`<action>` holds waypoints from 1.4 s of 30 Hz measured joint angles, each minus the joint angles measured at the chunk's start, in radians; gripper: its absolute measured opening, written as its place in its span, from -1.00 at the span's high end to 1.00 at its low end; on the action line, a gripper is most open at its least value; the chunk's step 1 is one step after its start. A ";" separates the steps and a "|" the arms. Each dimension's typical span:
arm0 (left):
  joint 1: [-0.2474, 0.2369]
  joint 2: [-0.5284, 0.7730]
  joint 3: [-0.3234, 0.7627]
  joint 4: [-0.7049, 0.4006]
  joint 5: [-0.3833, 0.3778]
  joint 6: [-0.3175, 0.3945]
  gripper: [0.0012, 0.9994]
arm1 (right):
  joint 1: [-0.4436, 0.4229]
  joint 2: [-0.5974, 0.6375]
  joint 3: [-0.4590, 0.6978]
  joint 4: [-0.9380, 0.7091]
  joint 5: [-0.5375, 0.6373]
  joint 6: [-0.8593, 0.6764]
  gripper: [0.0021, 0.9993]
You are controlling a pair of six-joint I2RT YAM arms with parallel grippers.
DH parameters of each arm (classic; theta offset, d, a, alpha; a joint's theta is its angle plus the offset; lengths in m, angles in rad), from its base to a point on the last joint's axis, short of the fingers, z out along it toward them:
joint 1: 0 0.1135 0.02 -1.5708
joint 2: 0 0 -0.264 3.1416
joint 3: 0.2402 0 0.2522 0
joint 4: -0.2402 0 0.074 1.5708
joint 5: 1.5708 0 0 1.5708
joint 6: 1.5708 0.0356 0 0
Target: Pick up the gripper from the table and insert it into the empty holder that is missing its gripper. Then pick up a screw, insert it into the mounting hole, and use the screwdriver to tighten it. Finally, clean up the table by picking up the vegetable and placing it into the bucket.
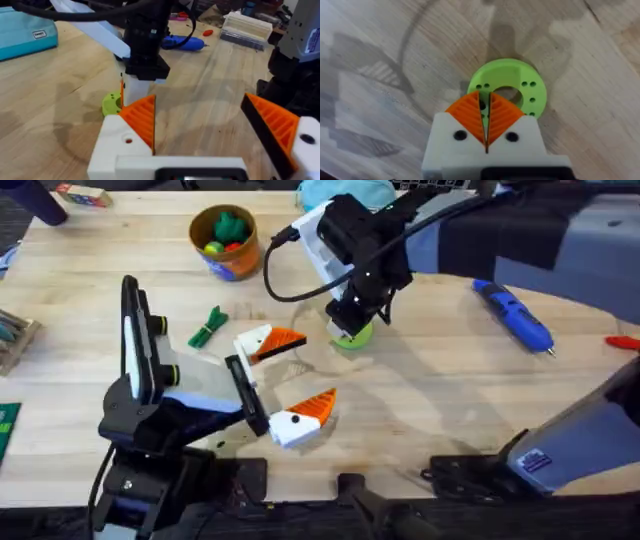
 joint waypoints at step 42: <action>0.000 0.000 0.000 0.000 0.000 0.000 -0.97 | -0.015 -0.152 0.056 -0.043 0.158 0.000 0.99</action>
